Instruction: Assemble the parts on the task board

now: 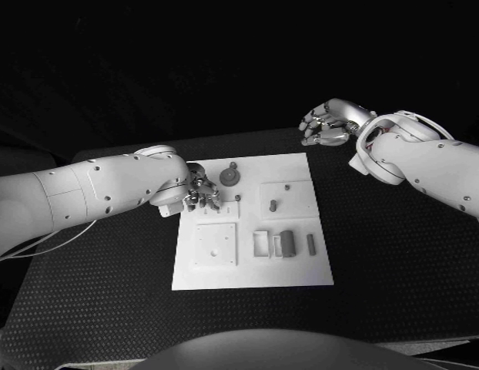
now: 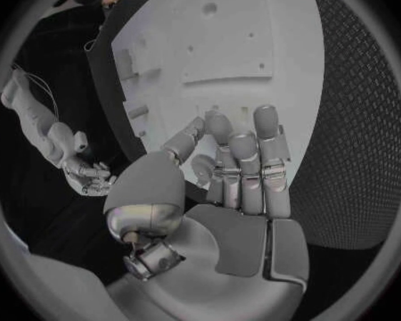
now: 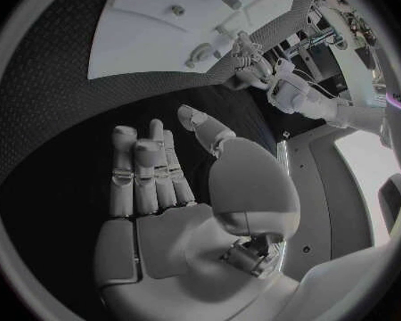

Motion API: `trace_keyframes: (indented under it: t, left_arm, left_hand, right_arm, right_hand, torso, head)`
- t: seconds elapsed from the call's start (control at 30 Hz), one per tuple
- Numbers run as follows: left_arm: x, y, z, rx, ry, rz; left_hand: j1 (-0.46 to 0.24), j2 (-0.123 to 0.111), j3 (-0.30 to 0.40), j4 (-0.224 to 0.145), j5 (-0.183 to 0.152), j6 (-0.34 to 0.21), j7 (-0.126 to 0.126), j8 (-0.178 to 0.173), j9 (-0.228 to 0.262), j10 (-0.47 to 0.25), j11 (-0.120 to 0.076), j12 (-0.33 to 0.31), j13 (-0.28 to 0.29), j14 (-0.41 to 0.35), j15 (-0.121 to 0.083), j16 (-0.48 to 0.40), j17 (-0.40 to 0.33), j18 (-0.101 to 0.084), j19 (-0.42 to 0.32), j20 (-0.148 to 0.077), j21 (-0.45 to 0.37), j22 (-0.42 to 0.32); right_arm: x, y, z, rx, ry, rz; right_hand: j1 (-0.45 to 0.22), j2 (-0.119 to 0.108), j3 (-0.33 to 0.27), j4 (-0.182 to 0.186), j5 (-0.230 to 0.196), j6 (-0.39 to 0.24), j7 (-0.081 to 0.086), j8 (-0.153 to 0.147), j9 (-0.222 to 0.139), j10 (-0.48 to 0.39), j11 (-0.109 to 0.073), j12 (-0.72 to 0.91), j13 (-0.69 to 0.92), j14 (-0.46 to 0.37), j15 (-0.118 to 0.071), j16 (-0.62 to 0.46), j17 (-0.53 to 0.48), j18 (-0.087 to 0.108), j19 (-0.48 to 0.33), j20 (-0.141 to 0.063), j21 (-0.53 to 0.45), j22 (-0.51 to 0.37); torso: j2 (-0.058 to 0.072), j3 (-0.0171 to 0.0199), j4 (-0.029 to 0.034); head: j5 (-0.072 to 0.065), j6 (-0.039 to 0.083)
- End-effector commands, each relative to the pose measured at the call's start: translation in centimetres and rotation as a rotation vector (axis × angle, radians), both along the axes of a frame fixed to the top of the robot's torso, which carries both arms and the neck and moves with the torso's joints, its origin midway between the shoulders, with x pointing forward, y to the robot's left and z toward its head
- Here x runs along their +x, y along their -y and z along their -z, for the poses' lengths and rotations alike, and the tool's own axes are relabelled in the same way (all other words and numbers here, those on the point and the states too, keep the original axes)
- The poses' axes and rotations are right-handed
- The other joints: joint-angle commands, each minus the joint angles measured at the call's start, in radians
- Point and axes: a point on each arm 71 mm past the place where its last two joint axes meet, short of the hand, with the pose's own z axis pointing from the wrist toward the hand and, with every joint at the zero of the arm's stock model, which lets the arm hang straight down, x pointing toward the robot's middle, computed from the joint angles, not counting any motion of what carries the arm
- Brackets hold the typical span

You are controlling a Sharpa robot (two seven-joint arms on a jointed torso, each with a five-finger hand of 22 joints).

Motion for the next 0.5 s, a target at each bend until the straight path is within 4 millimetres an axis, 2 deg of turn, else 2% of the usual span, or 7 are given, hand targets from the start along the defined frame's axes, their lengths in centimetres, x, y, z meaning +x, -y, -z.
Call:
trace_keyframes:
  t: [0.03, 0.5]
  left_arm:
    - [-0.05, 0.31, -0.03, -0.027, 0.002, -0.004]
    - [-0.19, 0.5, 0.3, -0.022, -0.019, 0.004]
  left_hand:
    - [0.008, 0.007, 0.003, 0.0, 0.002, 0.117, -0.042, -0.002, 0.29, -0.002, -0.005, 0.006, -0.002, -0.02, -0.023, 0.007, -0.002, -0.007, 0.012, -0.016, 0.007, 0.022]
    - [0.005, 0.007, 0.002, -0.002, 0.002, 0.116, -0.041, -0.004, 0.292, -0.004, -0.004, 0.007, -0.003, -0.022, -0.023, 0.01, -0.008, -0.007, 0.01, -0.017, 0.007, 0.022]
  right_arm:
    - [-0.02, -0.1, 0.06, -0.003, -0.01, -0.01]
    - [-0.02, -0.1, 0.09, -0.004, -0.013, -0.011]
  right_hand:
    - [0.007, 0.006, -0.004, -0.004, 0.006, -0.016, 0.021, 0.004, 0.001, 0.013, 0.006, -0.003, 0.001, -0.009, -0.002, 0.002, -0.001, 0.043, -0.001, -0.004, 0.003, 0.019]
    - [0.006, 0.007, -0.005, -0.004, 0.006, -0.016, 0.021, 0.005, 0.001, 0.013, 0.006, -0.004, 0.001, -0.009, -0.002, 0.002, -0.002, 0.043, -0.001, -0.003, 0.003, 0.019]
  torso:
    - [0.0, 0.0009, 0.0]
    - [0.001, 0.0004, -0.0007]
  head:
    - [0.001, 0.0]
    - [0.001, -0.003]
